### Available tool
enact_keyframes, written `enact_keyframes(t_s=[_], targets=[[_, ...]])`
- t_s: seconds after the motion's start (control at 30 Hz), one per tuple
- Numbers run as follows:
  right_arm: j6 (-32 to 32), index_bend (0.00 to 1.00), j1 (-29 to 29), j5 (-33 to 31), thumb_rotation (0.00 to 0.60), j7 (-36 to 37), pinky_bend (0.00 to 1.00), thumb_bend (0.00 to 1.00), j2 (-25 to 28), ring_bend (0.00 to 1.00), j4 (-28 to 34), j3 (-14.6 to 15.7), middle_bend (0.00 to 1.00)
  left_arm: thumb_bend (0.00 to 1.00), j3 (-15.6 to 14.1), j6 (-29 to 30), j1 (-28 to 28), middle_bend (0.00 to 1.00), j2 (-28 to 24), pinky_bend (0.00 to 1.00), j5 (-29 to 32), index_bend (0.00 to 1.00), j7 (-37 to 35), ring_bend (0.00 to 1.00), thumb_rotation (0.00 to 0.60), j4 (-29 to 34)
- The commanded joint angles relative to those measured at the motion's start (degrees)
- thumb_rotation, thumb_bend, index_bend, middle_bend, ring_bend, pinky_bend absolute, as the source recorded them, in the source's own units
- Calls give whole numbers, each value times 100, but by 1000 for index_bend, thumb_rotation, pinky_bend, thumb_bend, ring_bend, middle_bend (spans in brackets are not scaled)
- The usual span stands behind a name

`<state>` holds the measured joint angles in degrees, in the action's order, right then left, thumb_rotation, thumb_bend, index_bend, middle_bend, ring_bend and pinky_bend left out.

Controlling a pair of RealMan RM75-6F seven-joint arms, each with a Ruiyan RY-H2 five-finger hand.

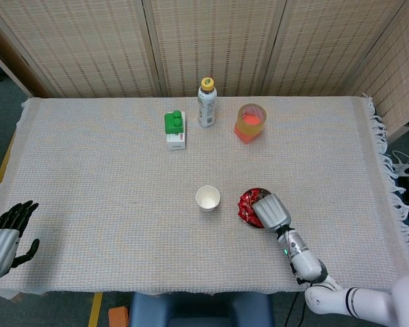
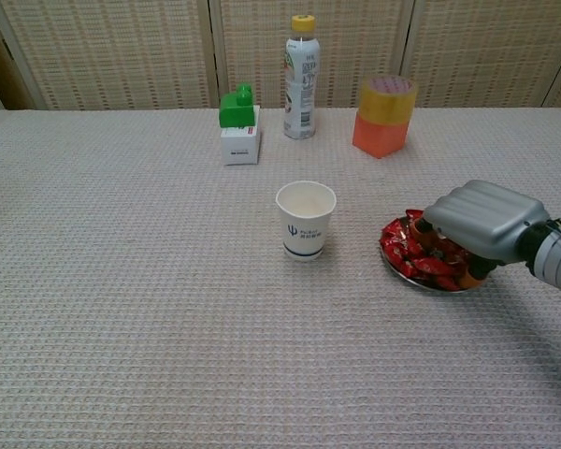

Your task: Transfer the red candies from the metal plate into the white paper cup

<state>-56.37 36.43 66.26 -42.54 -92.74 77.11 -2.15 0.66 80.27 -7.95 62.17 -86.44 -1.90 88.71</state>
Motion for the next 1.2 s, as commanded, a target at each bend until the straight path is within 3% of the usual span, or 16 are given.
enact_keyframes(t_s=[0.03,0.47,1.2], targets=[[4,514,8,-19,600,-28,815,233,-17,515,-24,-7,460,440,-2,-5,0,0,-7,141,5,0,0,0,600,10],[19,702,52,-101,600,-187,872,316,-154,599,-171,-22,564,448,-15,-15,6,0,-46,141,13,0,-13,0,600,41],[-16,841,104,-270,600,-179,882,380,-130,660,-116,-180,657,458,-23,15,18,0,-59,141,-13,0,-63,0,600,23]])
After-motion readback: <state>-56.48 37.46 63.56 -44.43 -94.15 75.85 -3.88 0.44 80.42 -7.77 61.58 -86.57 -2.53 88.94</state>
